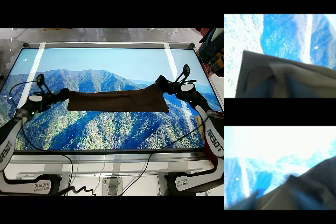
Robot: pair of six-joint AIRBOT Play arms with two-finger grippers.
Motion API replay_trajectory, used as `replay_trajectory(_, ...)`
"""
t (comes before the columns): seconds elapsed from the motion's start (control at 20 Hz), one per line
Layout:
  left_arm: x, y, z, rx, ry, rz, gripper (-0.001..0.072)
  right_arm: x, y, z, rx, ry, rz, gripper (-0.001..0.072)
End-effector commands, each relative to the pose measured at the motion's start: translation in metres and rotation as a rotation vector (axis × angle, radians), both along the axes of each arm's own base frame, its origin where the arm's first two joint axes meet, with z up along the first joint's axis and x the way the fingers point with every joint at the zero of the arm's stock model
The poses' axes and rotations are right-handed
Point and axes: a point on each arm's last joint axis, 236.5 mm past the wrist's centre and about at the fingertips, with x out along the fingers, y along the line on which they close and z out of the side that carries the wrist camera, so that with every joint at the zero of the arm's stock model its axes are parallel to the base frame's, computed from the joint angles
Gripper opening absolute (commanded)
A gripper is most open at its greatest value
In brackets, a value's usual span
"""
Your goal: Fold the clothes and pants, and hang the long-sleeved shirts on hangers.
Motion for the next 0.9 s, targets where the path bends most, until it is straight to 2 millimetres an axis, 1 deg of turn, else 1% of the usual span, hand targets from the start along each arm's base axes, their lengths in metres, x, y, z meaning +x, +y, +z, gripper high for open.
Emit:
replay_trajectory(0.0,0.017,-0.001,-0.006,0.021,-0.006,-0.034,0.0709,0.006,-0.001,-0.021,-0.035,0.036,0.031,0.0608)
replay_trajectory(0.05,0.014,0.004,-0.003,0.040,-0.006,-0.058,0.0710,0.000,0.001,-0.025,-0.059,0.059,0.069,0.0608)
replay_trajectory(0.1,0.006,0.009,-0.004,0.063,0.014,-0.104,0.0710,-0.008,0.003,-0.029,-0.083,0.090,0.118,0.0608)
replay_trajectory(0.15,-0.006,0.012,-0.010,0.062,0.060,-0.143,0.0709,-0.020,0.011,-0.034,-0.090,0.141,0.185,0.0608)
replay_trajectory(0.2,-0.021,0.017,-0.019,0.038,0.133,-0.160,0.0707,-0.031,0.015,-0.038,-0.098,0.187,0.242,0.0608)
replay_trajectory(0.3,-0.056,0.038,-0.044,0.023,0.303,-0.177,0.0702,-0.049,0.024,-0.044,-0.102,0.254,0.321,0.0607)
replay_trajectory(0.35,-0.069,0.044,-0.052,0.022,0.357,-0.198,0.0702,-0.055,0.028,-0.046,-0.092,0.275,0.345,0.0607)
replay_trajectory(0.4,-0.077,0.045,-0.057,0.001,0.390,-0.209,0.0702,-0.061,0.033,-0.047,-0.085,0.292,0.366,0.0607)
replay_trajectory(0.5,-0.080,0.045,-0.066,-0.012,0.413,-0.216,0.0702,-0.065,0.042,-0.048,-0.080,0.305,0.392,0.0606)
replay_trajectory(0.55,-0.079,0.039,-0.070,-0.011,0.407,-0.237,0.0702,-0.067,0.048,-0.048,-0.082,0.306,0.405,0.0606)
replay_trajectory(0.6,-0.077,0.030,-0.073,-0.020,0.399,-0.265,0.0701,-0.067,0.055,-0.048,-0.085,0.305,0.420,0.0601)
replay_trajectory(0.65,-0.074,0.018,-0.077,-0.039,0.392,-0.280,0.0700,-0.068,0.062,-0.048,-0.089,0.303,0.434,0.0556)
replay_trajectory(0.75,-0.059,-0.001,-0.082,-0.054,0.369,-0.273,0.0679,-0.066,0.076,-0.047,-0.102,0.286,0.453,0.0541)
replay_trajectory(0.8,-0.051,-0.007,-0.083,-0.041,0.347,-0.267,0.0623,-0.065,0.085,-0.046,-0.109,0.274,0.463,0.0537)
replay_trajectory(0.85,-0.041,-0.013,-0.081,-0.014,0.316,-0.263,0.0496,-0.064,0.092,-0.045,-0.116,0.263,0.471,0.0490)
